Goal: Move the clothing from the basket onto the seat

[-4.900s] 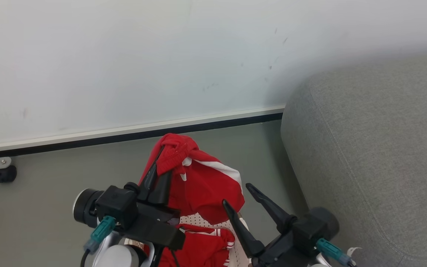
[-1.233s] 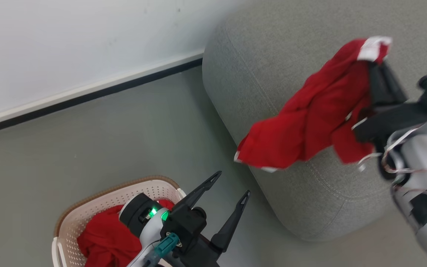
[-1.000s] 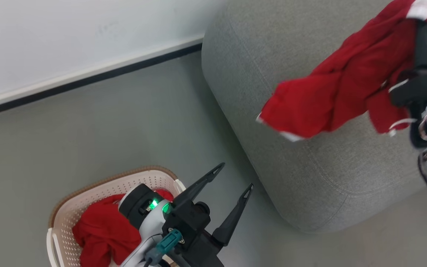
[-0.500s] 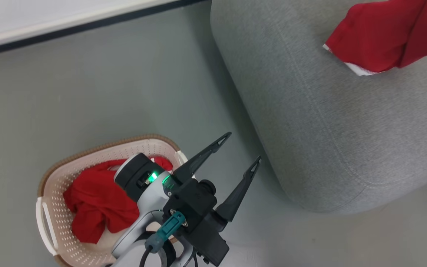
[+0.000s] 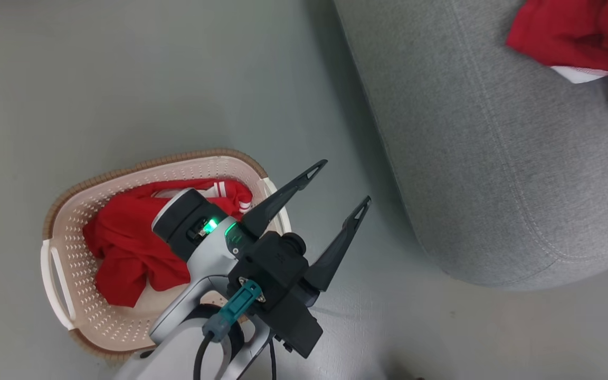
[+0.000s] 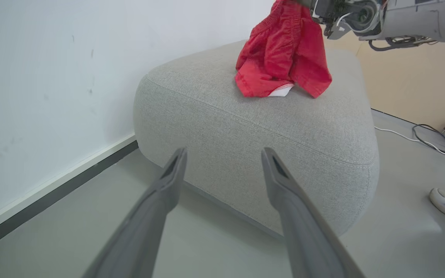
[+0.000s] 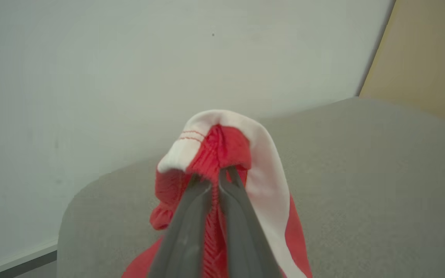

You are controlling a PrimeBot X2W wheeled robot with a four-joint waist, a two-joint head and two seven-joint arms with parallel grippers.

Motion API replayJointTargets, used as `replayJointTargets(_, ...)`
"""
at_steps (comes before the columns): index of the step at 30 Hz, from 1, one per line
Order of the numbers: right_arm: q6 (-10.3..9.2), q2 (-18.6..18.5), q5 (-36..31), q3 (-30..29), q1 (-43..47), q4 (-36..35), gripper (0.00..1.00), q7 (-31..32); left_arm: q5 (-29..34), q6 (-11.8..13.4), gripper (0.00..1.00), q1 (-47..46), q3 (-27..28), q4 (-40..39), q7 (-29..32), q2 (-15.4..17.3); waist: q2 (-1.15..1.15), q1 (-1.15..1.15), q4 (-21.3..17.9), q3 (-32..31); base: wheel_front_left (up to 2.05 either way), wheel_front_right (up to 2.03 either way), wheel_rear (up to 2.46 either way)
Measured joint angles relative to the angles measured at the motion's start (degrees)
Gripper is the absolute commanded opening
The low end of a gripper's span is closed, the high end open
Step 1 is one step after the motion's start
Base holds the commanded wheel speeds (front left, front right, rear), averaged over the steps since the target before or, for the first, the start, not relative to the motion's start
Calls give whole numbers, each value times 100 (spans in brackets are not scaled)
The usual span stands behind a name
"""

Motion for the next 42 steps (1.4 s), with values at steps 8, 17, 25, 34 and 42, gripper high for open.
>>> replayJointTargets(8,114,163,58,13,134,651,0,1,0,-45,100,-98,-12,102,-12,8,-1,-1,44,118,0,0,0)
replayJointTargets(17,238,285,-24,119,191,872,100,1,-20,-45,100,-104,3,375,-165,8,-1,-1,28,-49,0,0,0)
replayJointTargets(25,342,420,-267,276,686,877,100,1,-121,-38,100,-74,34,624,-408,-86,-1,-2,13,-375,0,0,0)
replayJointTargets(34,364,608,-525,404,1340,352,100,1,-222,144,100,114,245,935,-678,-156,-1,-3,77,-861,0,0,0)
replayJointTargets(42,320,868,-842,606,2066,-553,100,2,-441,374,100,477,500,1089,-920,-216,-1,-3,263,-1352,0,0,0)
